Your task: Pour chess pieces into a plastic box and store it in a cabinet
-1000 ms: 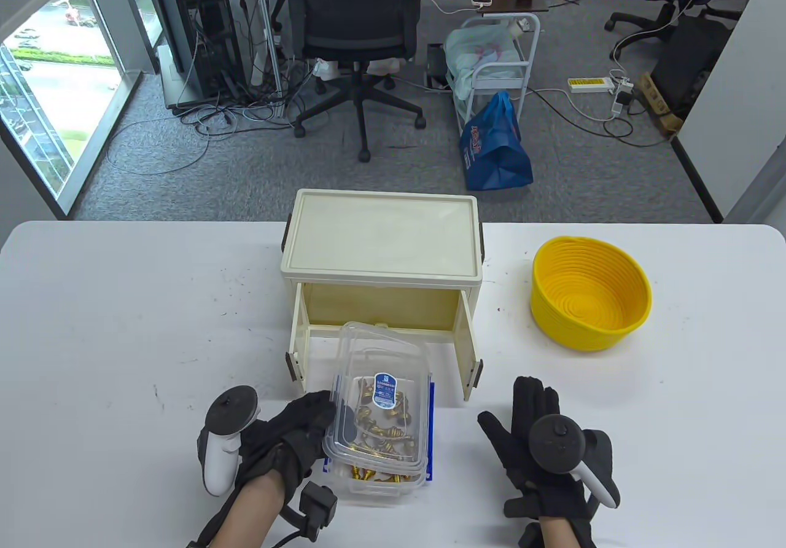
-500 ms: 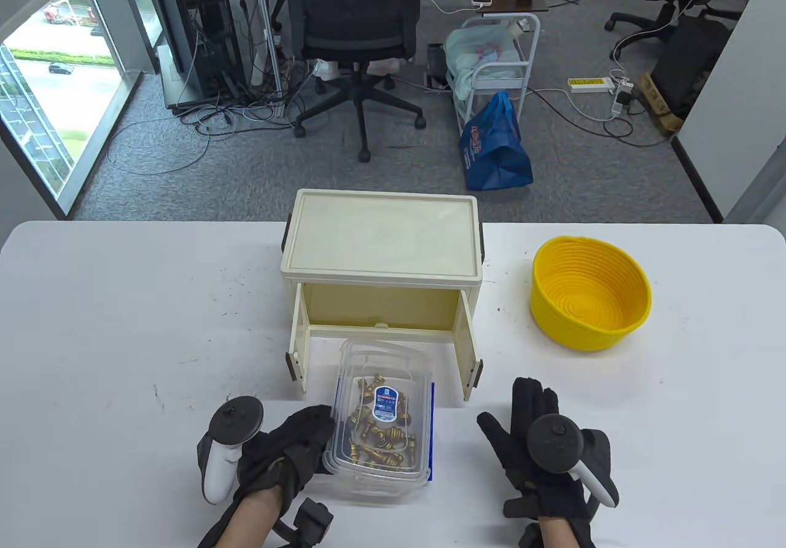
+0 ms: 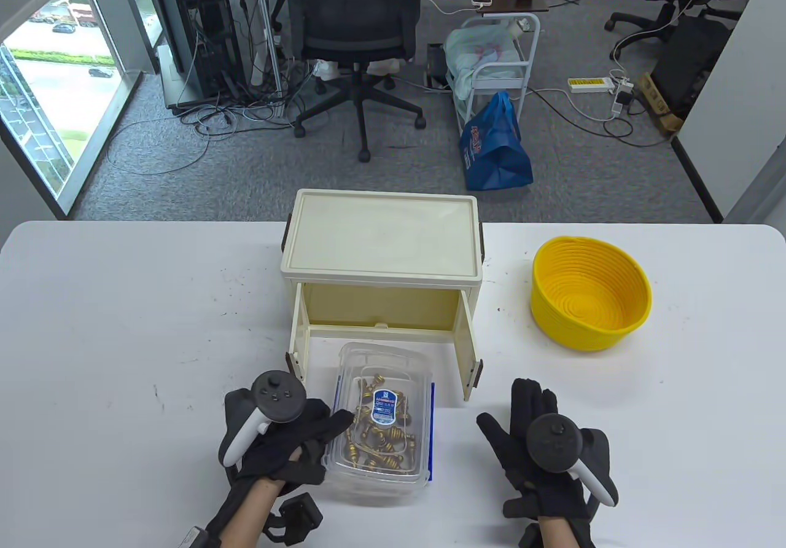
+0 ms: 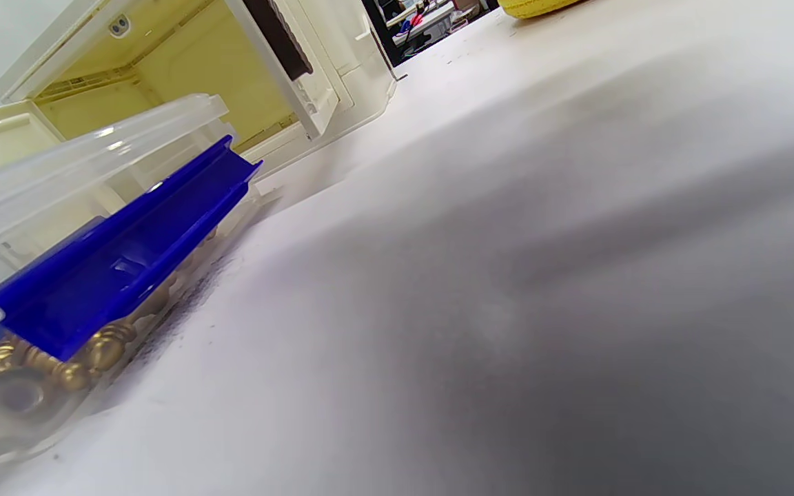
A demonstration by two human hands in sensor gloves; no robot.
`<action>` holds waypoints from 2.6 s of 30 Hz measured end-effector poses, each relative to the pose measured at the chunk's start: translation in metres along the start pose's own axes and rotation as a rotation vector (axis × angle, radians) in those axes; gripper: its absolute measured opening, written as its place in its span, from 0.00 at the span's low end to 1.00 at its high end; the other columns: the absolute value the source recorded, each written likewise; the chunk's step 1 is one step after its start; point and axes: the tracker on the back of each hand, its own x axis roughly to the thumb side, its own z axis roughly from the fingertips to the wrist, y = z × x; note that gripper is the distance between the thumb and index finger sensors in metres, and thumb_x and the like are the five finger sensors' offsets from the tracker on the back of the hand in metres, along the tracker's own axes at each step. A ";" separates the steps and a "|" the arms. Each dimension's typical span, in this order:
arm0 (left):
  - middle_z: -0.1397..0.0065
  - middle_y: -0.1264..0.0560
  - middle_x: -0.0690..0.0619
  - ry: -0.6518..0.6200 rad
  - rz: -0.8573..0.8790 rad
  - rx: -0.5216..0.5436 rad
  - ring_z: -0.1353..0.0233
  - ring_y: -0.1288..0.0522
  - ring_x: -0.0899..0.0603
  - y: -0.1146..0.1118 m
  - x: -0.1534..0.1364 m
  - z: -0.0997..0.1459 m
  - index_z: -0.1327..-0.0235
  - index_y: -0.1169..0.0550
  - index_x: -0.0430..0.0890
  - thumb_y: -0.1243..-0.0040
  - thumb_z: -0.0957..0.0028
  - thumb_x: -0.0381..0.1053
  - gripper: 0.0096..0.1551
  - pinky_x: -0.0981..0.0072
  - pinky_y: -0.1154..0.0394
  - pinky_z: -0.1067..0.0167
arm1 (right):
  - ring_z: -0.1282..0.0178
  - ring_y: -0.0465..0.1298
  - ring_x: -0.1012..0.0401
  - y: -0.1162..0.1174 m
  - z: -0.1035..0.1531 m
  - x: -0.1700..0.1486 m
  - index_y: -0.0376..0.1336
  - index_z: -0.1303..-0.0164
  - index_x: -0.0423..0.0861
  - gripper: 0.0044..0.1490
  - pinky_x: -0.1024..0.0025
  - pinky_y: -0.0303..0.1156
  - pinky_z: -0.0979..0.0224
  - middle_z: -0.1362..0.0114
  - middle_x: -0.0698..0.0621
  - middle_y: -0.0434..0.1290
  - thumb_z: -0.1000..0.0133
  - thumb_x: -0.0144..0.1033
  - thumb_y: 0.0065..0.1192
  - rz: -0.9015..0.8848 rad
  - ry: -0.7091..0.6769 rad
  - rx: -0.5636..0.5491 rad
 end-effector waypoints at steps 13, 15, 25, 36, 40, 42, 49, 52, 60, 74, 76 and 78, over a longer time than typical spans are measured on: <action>0.36 0.17 0.42 0.051 -0.163 -0.113 0.46 0.16 0.42 -0.001 0.005 -0.017 0.19 0.25 0.39 0.47 0.28 0.62 0.36 0.55 0.17 0.49 | 0.13 0.40 0.31 0.001 0.000 0.000 0.32 0.10 0.37 0.57 0.31 0.42 0.22 0.08 0.32 0.39 0.30 0.66 0.42 0.000 0.008 0.014; 0.34 0.18 0.41 0.029 -0.084 -0.135 0.44 0.16 0.42 -0.003 -0.001 -0.020 0.18 0.26 0.39 0.47 0.28 0.61 0.35 0.55 0.17 0.48 | 0.13 0.41 0.32 0.001 0.000 0.000 0.32 0.10 0.37 0.57 0.31 0.42 0.22 0.09 0.32 0.39 0.30 0.66 0.42 0.003 0.016 0.020; 0.37 0.19 0.44 -0.042 0.181 -0.103 0.46 0.17 0.43 -0.017 -0.032 -0.027 0.22 0.25 0.40 0.45 0.30 0.64 0.36 0.56 0.18 0.48 | 0.36 0.77 0.40 -0.005 0.006 0.009 0.52 0.20 0.26 0.55 0.51 0.73 0.38 0.27 0.31 0.70 0.30 0.66 0.42 -0.120 0.012 0.023; 0.40 0.19 0.45 -0.123 0.281 -0.023 0.48 0.17 0.45 -0.028 -0.046 -0.028 0.25 0.25 0.40 0.43 0.32 0.65 0.35 0.57 0.18 0.49 | 0.30 0.73 0.38 0.039 -0.029 0.052 0.43 0.15 0.25 0.58 0.50 0.71 0.36 0.19 0.27 0.60 0.29 0.65 0.44 -0.377 -0.034 0.359; 0.40 0.19 0.45 -0.132 0.238 0.004 0.48 0.17 0.45 -0.028 -0.042 -0.026 0.25 0.25 0.39 0.44 0.32 0.64 0.35 0.57 0.18 0.49 | 0.30 0.71 0.42 0.051 -0.040 0.060 0.39 0.15 0.24 0.60 0.53 0.71 0.36 0.18 0.27 0.57 0.30 0.64 0.48 -0.424 0.013 0.413; 0.40 0.19 0.45 -0.133 0.247 0.005 0.48 0.17 0.45 -0.029 -0.043 -0.026 0.25 0.25 0.39 0.44 0.32 0.64 0.35 0.57 0.18 0.50 | 0.30 0.70 0.43 0.053 -0.042 0.060 0.38 0.15 0.24 0.61 0.54 0.70 0.36 0.18 0.27 0.54 0.30 0.63 0.51 -0.474 0.036 0.420; 0.40 0.19 0.45 -0.142 0.279 -0.013 0.48 0.17 0.46 -0.029 -0.045 -0.029 0.26 0.25 0.39 0.43 0.32 0.65 0.36 0.57 0.18 0.50 | 0.32 0.71 0.43 0.053 -0.046 0.049 0.41 0.14 0.27 0.65 0.58 0.71 0.39 0.18 0.32 0.58 0.37 0.63 0.63 -0.629 0.130 0.446; 0.41 0.19 0.45 -0.141 0.275 -0.002 0.48 0.17 0.46 -0.030 -0.045 -0.028 0.26 0.25 0.39 0.44 0.32 0.65 0.36 0.57 0.18 0.50 | 0.34 0.71 0.42 0.051 -0.045 0.049 0.41 0.14 0.27 0.68 0.57 0.70 0.38 0.18 0.33 0.59 0.40 0.63 0.67 -0.647 0.186 0.445; 0.41 0.19 0.45 -0.135 0.271 0.025 0.49 0.17 0.46 -0.032 -0.046 -0.027 0.26 0.25 0.40 0.44 0.32 0.65 0.36 0.57 0.18 0.50 | 0.34 0.70 0.44 0.037 -0.036 0.067 0.44 0.14 0.29 0.63 0.48 0.68 0.32 0.24 0.38 0.62 0.39 0.62 0.65 -0.456 0.237 0.368; 0.40 0.19 0.45 -0.129 0.248 0.049 0.48 0.17 0.46 -0.034 -0.043 -0.024 0.26 0.25 0.40 0.44 0.32 0.65 0.36 0.57 0.18 0.50 | 0.44 0.81 0.44 0.037 -0.022 0.109 0.56 0.25 0.25 0.40 0.57 0.76 0.43 0.33 0.32 0.73 0.33 0.43 0.59 -0.130 0.210 0.104; 0.40 0.19 0.45 -0.129 0.260 0.048 0.48 0.17 0.46 -0.034 -0.044 -0.025 0.26 0.25 0.40 0.44 0.32 0.65 0.36 0.57 0.18 0.50 | 0.43 0.81 0.45 0.039 -0.020 0.106 0.56 0.24 0.25 0.42 0.57 0.76 0.42 0.33 0.33 0.72 0.33 0.45 0.58 -0.158 0.190 0.092; 0.40 0.19 0.46 -0.129 0.244 0.062 0.48 0.17 0.46 -0.034 -0.044 -0.023 0.25 0.25 0.40 0.45 0.32 0.66 0.36 0.57 0.18 0.50 | 0.41 0.80 0.46 0.042 -0.019 0.097 0.55 0.22 0.27 0.44 0.57 0.76 0.41 0.31 0.35 0.72 0.33 0.50 0.58 -0.202 0.175 0.109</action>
